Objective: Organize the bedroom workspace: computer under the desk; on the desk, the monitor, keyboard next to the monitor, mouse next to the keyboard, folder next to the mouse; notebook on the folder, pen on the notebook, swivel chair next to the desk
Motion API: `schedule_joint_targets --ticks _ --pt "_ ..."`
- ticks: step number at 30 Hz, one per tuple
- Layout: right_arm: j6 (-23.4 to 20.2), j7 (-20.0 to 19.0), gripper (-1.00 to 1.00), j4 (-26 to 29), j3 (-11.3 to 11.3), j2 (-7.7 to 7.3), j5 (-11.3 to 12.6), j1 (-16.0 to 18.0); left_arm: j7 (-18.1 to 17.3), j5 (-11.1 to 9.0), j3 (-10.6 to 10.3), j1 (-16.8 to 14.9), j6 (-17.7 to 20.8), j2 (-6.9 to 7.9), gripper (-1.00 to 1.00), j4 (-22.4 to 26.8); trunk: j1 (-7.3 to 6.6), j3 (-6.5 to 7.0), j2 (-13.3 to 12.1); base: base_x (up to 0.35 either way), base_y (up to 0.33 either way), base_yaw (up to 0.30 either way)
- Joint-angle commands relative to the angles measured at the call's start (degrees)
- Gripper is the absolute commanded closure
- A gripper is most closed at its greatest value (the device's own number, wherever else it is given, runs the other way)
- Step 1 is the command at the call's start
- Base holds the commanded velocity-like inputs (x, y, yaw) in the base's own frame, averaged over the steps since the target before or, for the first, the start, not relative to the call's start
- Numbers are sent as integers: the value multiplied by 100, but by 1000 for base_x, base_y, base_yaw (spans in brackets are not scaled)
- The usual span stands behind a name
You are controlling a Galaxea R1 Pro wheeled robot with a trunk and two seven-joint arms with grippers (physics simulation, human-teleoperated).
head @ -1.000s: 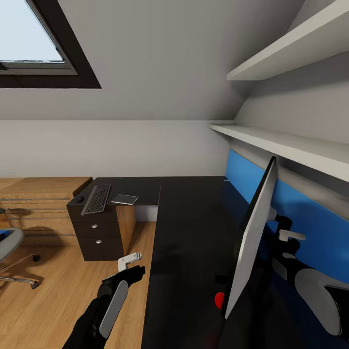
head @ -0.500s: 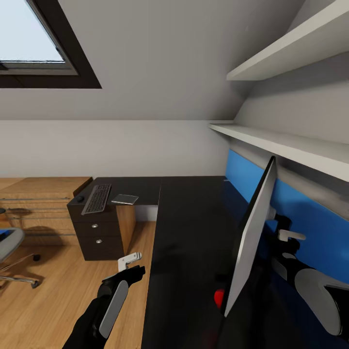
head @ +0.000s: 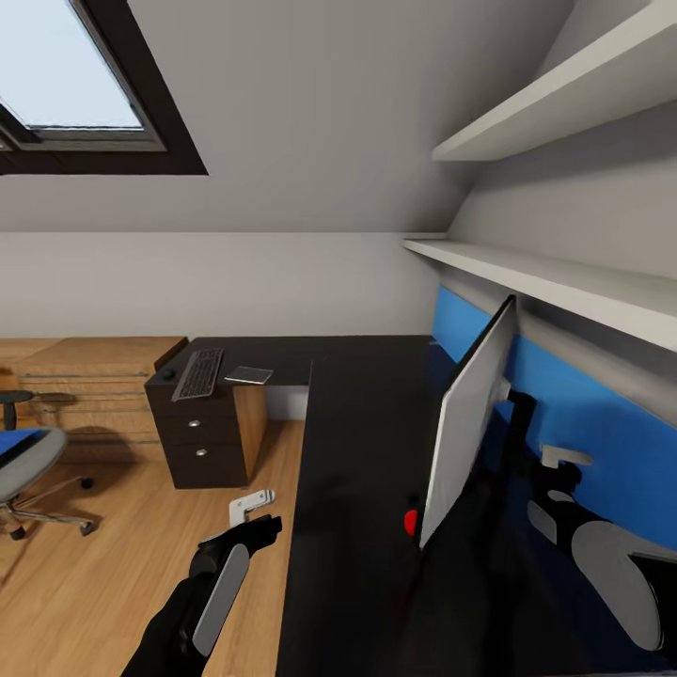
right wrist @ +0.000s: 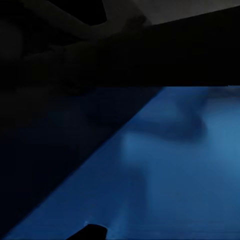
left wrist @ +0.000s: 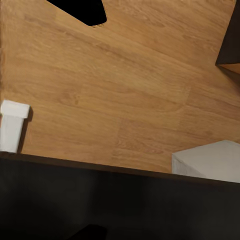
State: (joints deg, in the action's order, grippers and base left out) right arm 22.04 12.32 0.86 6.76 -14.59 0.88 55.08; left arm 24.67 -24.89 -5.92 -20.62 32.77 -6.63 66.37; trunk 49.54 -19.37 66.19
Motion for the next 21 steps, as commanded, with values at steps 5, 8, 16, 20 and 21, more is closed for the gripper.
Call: schedule_joint_targets --ticks 5,8,16,20,21 --pt "36 -15 -100 -7 31 0 9 3 56 -60 -7 -4 11 2 -100 7 -3 -7 5 -334 0 0" --pt "61 -38 -100 -5 31 0 14 6 58 -60 -6 -4 11 3 -100 7 -3 -7 5 -334 0 0" --pt "138 -220 -100 51 26 4 37 11 65 -67 -6 -4 14 14 -100 7 -3 -7 5 -334 0 0" --pt "-10 -250 -100 61 20 43 58 11 81 -65 -6 -4 14 14 -100 0 -3 -7 5 -324 0 0" --pt "-153 -254 -100 85 29 125 62 11 87 -64 -6 -4 14 14 -100 -4 -3 -7 5 -277 0 0"
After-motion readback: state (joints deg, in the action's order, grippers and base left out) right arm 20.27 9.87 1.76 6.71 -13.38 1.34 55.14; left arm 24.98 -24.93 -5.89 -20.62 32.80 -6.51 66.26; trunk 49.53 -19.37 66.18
